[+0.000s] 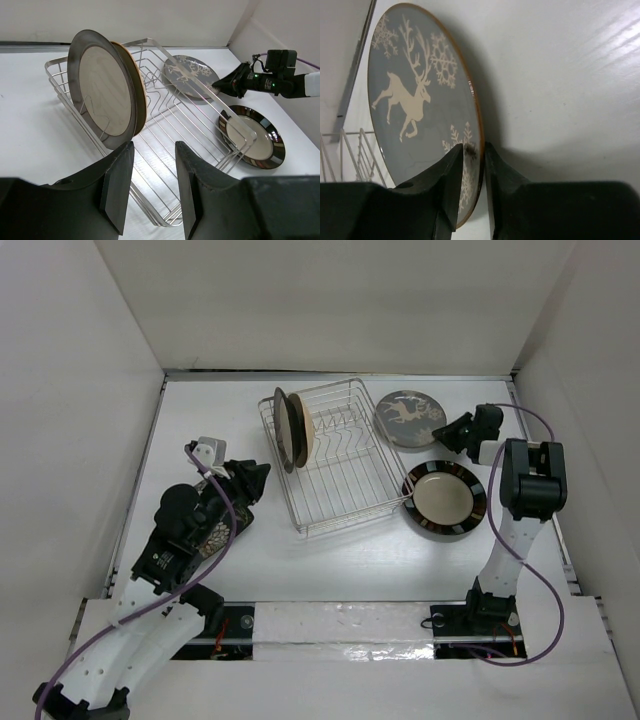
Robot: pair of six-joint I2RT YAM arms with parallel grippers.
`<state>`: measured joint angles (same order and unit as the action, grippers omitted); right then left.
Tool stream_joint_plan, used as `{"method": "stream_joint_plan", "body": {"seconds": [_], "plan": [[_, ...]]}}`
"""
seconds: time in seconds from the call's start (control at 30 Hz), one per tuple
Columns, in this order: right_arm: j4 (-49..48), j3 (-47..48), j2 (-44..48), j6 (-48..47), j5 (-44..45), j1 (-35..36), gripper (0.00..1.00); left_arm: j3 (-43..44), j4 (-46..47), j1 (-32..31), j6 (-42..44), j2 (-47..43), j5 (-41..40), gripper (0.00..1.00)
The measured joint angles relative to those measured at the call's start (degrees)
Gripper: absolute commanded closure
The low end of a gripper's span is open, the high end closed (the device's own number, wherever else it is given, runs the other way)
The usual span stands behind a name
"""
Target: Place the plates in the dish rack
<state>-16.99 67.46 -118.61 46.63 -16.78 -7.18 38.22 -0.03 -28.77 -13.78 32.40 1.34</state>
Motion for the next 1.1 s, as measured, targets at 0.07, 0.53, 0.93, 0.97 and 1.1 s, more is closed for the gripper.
{"method": "stream_joint_plan", "body": {"seconds": [0.07,0.53,0.93,0.97,1.1], "plan": [[-0.7,0.0,-0.5,2.5,-0.8,-0.7,0.97,0.0,0.0,0.0,0.0,-0.2,-0.2,0.65],[-6.3,-14.1,15.4,7.0,6.5,-1.4,1.00,0.0,0.0,0.0,0.2,-0.6,-0.3,0.55],[0.0,-12.7,42.9,-7.6,30.9,12.3,1.00,0.0,0.1,0.0,0.2,-0.4,0.1,0.52],[0.7,-11.5,43.0,-9.1,32.4,14.8,1.00,0.0,0.1,0.0,0.2,-0.4,0.1,0.52],[4.8,-6.4,41.4,-14.6,37.0,24.5,1.00,0.0,0.0,0.0,0.2,-0.4,0.1,0.52]]}}
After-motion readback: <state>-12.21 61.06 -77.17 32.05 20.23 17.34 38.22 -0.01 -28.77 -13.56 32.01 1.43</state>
